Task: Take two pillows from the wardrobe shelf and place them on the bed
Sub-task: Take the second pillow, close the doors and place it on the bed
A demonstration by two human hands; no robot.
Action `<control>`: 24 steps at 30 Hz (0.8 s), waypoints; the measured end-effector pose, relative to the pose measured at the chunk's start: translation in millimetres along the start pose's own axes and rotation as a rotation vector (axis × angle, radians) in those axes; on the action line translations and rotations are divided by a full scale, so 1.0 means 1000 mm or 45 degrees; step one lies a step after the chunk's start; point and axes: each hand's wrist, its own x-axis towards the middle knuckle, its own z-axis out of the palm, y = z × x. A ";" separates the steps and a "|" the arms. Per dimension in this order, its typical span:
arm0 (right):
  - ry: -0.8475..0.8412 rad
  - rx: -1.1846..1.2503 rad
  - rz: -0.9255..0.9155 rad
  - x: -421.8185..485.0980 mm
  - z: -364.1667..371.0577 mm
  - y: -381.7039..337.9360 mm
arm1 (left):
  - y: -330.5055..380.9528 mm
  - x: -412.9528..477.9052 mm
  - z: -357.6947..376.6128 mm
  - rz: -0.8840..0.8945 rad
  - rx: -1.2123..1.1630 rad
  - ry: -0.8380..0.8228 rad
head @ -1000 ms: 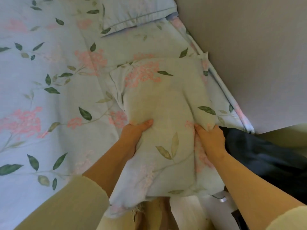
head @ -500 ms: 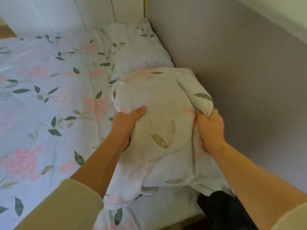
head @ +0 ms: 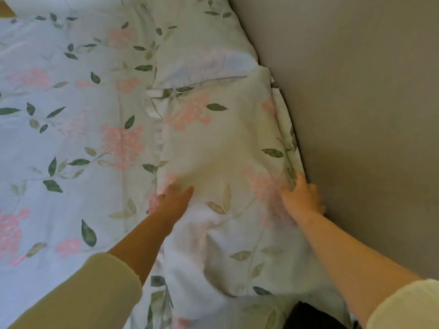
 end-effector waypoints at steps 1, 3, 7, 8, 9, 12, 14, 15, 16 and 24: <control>0.006 0.008 0.077 -0.001 0.007 0.011 | -0.010 0.002 0.003 -0.018 -0.023 0.029; 0.021 0.099 0.243 -0.005 0.023 0.033 | -0.031 0.007 0.009 -0.142 -0.149 0.085; 0.062 0.364 0.551 -0.018 0.049 0.055 | -0.064 0.010 0.020 -0.338 -0.226 0.026; 0.091 0.416 0.621 -0.020 0.053 0.056 | -0.069 0.011 0.021 -0.335 -0.193 0.016; 0.125 0.477 0.707 -0.023 0.056 0.056 | -0.073 0.012 0.022 -0.336 -0.187 0.036; 0.191 0.710 1.004 -0.030 0.069 0.057 | -0.081 0.013 0.020 -0.424 -0.370 0.015; 0.221 0.884 1.180 -0.036 0.078 0.057 | -0.084 0.014 0.019 -0.433 -0.475 -0.045; 0.232 0.971 1.254 -0.041 0.081 0.057 | -0.085 0.013 0.019 -0.437 -0.468 -0.061; 0.228 1.006 1.307 -0.046 0.084 0.059 | -0.086 0.011 0.021 -0.436 -0.380 -0.046; 0.152 1.346 1.221 -0.091 0.118 0.086 | -0.094 -0.003 0.024 -0.452 -0.088 0.027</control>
